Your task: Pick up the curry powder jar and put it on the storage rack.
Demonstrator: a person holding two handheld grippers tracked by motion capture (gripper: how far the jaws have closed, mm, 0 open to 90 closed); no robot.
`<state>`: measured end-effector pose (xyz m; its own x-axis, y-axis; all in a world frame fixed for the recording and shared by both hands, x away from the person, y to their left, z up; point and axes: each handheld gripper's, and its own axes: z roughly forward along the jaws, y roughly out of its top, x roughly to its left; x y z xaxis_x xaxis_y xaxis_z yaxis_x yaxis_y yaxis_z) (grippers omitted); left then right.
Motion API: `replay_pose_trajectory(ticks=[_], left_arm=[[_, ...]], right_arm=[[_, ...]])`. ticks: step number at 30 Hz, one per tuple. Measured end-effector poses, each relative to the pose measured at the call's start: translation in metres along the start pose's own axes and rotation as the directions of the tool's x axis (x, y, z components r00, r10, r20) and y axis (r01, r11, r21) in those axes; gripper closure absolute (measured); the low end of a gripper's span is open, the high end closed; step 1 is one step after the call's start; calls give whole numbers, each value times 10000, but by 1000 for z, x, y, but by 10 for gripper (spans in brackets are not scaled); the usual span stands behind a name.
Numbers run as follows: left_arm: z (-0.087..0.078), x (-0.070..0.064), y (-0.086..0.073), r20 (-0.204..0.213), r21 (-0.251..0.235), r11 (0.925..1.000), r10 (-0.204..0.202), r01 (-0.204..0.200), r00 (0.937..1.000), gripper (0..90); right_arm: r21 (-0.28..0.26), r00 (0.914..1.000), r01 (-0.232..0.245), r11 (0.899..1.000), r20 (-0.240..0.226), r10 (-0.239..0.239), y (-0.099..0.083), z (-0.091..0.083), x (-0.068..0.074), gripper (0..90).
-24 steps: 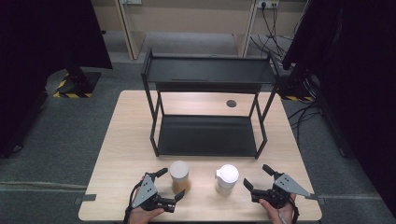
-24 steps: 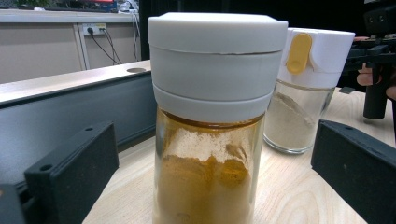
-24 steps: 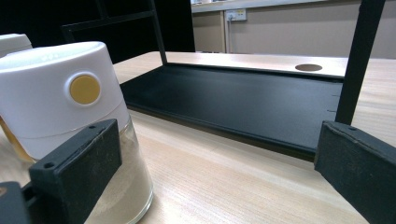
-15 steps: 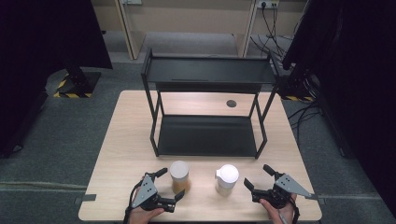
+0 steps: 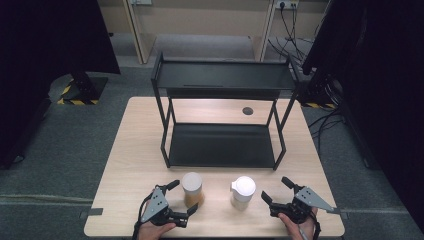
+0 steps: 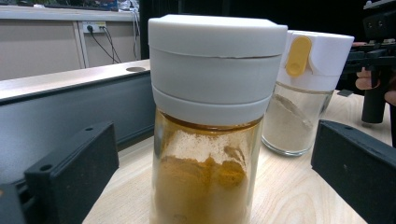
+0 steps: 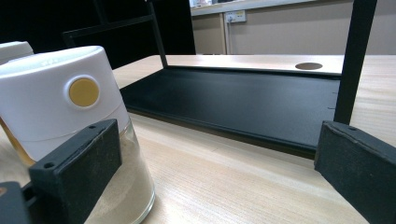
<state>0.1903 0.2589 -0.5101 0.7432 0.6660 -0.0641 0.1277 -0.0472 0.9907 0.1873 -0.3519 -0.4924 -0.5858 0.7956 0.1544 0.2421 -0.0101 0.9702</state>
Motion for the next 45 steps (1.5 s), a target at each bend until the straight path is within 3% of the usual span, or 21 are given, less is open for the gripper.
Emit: replay_pose_trajectory(ticks=[8, 20, 32, 36, 43, 45], left_arm=[[3, -1, 4, -52, 90, 9999, -140, 140, 9999, 3], [11, -1, 11, -95, 298, 9995, 51, -48, 9999, 62], [21, 4, 21, 158, 546, 9982, 244, -253, 9996, 231], [23, 5, 23, 78, 615, 9979, 204, -208, 9998, 328], [23, 3, 26, 4, 652, 9971, 390, -389, 9992, 348], [23, 3, 26, -31, 629, 9977, 264, -261, 9996, 350]], right_arm=[[-32, 10000, -78, 10000, -35, 78, -1, 0, -1, 10], [-44, 9997, -211, 9998, -120, 210, -2, 1, -2, 10], [-6, 9992, -345, 9994, -195, 344, -3, 2, -3, 10], [6, 9992, -352, 9994, -211, 352, -3, 3, -3, 10], [43, 9990, -379, 9993, -229, 380, -3, 3, -4, 10], [41, 9990, -377, 9993, -234, 378, -3, 3, -4, 11]])
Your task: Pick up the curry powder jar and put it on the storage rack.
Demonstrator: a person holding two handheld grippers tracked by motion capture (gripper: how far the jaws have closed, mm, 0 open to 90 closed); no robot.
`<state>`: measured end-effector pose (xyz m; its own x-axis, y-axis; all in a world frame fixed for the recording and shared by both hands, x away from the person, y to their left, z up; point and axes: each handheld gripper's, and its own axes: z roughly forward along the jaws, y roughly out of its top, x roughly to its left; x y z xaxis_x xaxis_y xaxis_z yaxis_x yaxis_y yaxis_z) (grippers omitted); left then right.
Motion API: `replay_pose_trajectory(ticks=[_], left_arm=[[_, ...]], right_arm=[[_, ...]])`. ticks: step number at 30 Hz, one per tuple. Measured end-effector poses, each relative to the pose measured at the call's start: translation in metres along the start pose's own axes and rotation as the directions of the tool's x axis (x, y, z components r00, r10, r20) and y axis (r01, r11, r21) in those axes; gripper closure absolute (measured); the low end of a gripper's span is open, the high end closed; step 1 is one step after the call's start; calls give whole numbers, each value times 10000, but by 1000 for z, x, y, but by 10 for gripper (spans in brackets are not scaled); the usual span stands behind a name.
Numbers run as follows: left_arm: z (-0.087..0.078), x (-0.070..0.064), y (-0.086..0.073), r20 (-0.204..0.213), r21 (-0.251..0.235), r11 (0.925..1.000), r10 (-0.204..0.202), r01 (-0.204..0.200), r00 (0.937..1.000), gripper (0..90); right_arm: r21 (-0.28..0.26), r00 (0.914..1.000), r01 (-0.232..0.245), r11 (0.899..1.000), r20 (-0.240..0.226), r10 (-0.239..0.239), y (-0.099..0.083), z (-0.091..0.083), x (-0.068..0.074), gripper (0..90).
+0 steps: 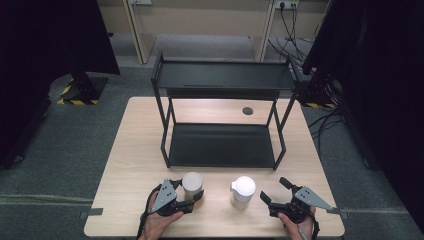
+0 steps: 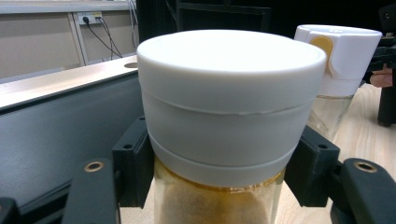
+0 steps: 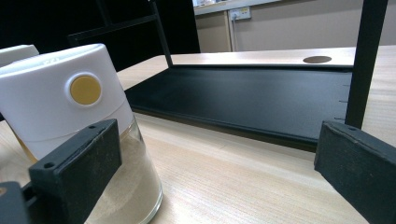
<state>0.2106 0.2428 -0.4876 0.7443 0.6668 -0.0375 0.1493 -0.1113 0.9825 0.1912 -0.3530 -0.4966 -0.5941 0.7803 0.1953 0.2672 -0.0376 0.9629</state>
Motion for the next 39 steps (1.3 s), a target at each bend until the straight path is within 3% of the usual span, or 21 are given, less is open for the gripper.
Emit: replay_pose_trajectory(ticks=[28, 33, 34, 39], left_arm=[[-14, 11, 44, -328, -567, 9982, -213, 194, 9992, 353], [-13, 17, 54, -197, -543, 9982, -264, 253, 9995, 353], [-13, 21, 57, -62, -583, 9972, -477, 472, 9988, 352], [-12, 21, 66, -106, -521, 9983, -264, 258, 9996, 353]], right_arm=[[-24, 9998, -178, 9998, -36, 178, -1, 0, -2, 10], [-16, 9998, -190, 9998, -40, 190, -1, 0, -2, 10], [-9, 9998, -193, 9998, -50, 193, -1, 0, -2, 11], [-21, 9997, -216, 9998, -61, 215, -1, 0, -2, 10]])
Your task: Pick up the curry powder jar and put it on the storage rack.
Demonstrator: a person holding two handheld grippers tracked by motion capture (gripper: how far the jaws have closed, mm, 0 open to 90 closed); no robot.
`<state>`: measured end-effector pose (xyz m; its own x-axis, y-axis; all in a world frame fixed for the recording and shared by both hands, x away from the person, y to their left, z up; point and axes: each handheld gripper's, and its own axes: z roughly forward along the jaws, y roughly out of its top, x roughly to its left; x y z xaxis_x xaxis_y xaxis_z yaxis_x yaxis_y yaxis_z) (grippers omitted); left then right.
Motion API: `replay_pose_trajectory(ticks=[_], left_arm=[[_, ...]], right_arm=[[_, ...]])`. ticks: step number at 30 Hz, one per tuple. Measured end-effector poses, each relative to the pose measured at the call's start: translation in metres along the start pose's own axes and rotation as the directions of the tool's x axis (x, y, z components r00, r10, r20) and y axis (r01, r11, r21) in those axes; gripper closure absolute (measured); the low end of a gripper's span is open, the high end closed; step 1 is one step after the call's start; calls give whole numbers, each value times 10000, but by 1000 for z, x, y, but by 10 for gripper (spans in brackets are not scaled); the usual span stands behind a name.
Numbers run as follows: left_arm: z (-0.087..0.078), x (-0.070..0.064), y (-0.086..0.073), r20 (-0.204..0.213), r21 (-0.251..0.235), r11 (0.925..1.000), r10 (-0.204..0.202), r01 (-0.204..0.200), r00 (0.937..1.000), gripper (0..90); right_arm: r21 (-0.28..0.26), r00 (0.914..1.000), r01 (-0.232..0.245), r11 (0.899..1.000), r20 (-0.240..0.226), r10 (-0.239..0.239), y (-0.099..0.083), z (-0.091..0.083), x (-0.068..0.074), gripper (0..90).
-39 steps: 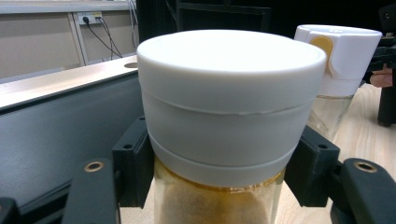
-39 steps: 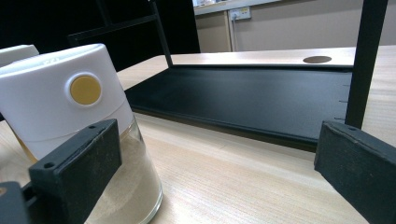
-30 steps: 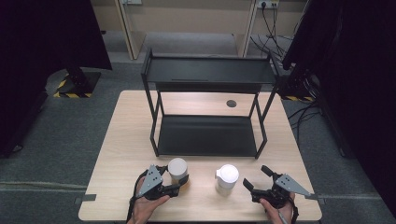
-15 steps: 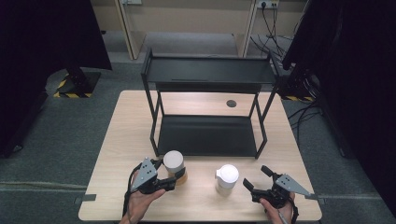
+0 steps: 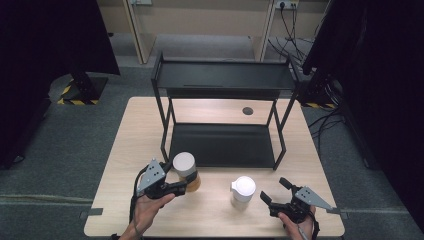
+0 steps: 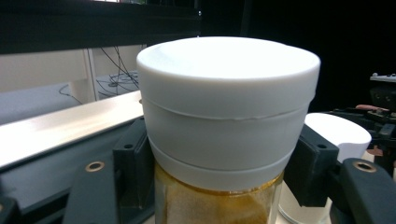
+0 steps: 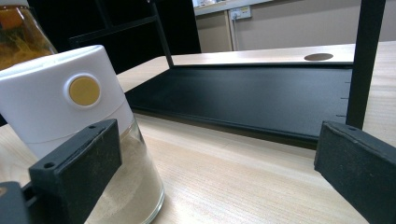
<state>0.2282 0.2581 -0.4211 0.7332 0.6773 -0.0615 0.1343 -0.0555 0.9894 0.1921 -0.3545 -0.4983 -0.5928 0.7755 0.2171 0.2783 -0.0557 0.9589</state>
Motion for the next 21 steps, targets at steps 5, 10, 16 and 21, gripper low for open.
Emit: replay_pose_trajectory(ticks=[5, 10, 16, 21], left_arm=[[1, 0, 14, -69, 51, 10000, 56, -55, 10000, 352], [2, 3, 31, -44, 72, 9998, 162, -162, 9999, 353], [9, 6, 55, -148, 173, 9990, 411, -408, 9990, 353], [16, 11, 75, -12, 122, 9994, 337, -337, 9994, 352]], right_arm=[[-14, 10000, -44, 10000, -12, 44, 0, 0, -1, 10], [-17, 10000, -53, 10000, -18, 53, 0, 0, -1, 11], [-9, 10000, -75, 10000, -21, 75, -1, 0, -1, 10], [-22, 10000, -88, 10000, -14, 88, -1, 0, -1, 11]])
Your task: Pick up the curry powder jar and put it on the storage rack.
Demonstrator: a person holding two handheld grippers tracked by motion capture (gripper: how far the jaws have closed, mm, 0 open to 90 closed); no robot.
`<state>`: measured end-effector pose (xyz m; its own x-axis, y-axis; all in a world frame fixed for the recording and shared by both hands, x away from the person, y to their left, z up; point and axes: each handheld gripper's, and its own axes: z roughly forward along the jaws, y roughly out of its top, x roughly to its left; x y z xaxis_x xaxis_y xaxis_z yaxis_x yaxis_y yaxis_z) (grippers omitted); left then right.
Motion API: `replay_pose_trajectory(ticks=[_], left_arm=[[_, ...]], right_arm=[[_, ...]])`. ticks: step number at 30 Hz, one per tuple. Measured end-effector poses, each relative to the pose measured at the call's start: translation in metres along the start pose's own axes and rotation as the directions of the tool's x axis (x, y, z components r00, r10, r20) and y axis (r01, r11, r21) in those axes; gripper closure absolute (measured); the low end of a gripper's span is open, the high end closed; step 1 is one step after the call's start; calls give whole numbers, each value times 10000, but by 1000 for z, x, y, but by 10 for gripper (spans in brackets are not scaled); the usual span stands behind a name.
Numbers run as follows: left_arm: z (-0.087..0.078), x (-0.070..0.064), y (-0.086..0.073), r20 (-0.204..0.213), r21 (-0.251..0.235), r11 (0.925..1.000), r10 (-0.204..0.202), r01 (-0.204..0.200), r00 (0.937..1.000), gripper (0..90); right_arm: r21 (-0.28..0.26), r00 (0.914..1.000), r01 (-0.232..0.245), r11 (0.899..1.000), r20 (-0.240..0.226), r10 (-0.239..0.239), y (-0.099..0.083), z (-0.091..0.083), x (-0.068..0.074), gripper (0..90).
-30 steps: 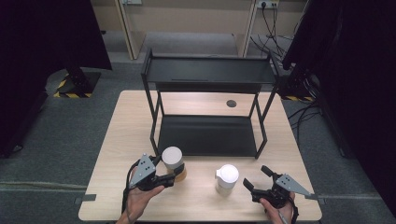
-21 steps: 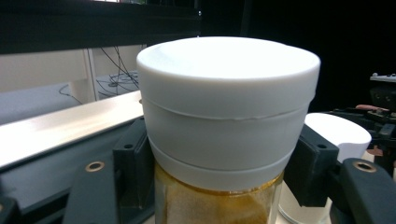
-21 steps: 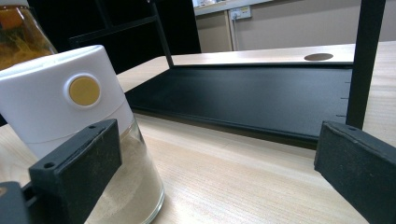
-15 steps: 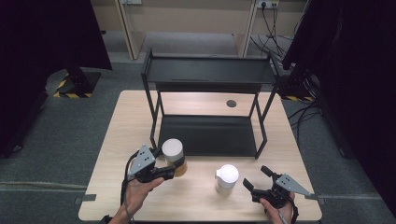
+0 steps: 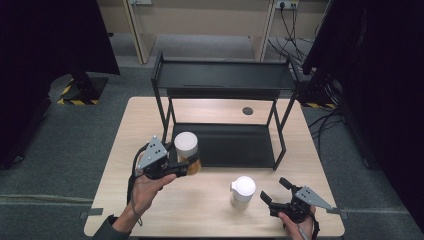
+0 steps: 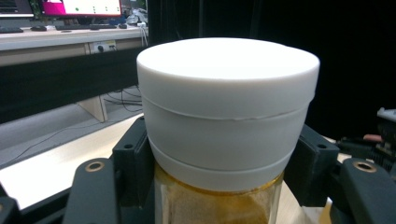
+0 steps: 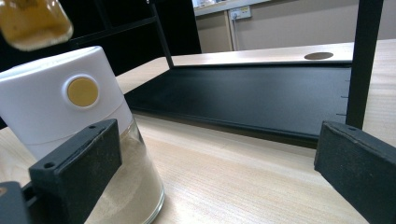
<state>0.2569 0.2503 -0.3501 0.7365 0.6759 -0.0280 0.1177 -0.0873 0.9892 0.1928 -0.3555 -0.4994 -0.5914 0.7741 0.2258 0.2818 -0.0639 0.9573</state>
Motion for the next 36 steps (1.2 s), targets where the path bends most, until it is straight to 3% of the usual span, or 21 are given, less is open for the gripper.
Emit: replay_pose_trajectory(ticks=[12, 21, 25, 30, 36], left_arm=[[11, 8, 47, 339, -141, 9999, 22, -17, 9994, 352], [19, 14, 81, 280, -122, 9995, 311, -307, 9991, 352], [22, 16, 95, 246, -152, 9997, 179, -176, 9995, 352], [27, 15, 119, 136, 74, 9997, 239, -240, 9996, 352], [31, 17, 138, 14, 99, 9995, 284, -284, 9996, 352]], right_arm=[[-5, 10000, -33, 10000, -22, 33, 0, 0, 0, 11], [4, 10000, -66, 10000, -51, 66, 0, 0, -1, 11], [-2, 9999, -93, 10000, -74, 93, 0, 0, -1, 11], [-14, 9999, -142, 9999, -99, 142, -1, 0, -1, 11], [-21, 9998, -167, 9999, -117, 167, -1, 0, -2, 11]])
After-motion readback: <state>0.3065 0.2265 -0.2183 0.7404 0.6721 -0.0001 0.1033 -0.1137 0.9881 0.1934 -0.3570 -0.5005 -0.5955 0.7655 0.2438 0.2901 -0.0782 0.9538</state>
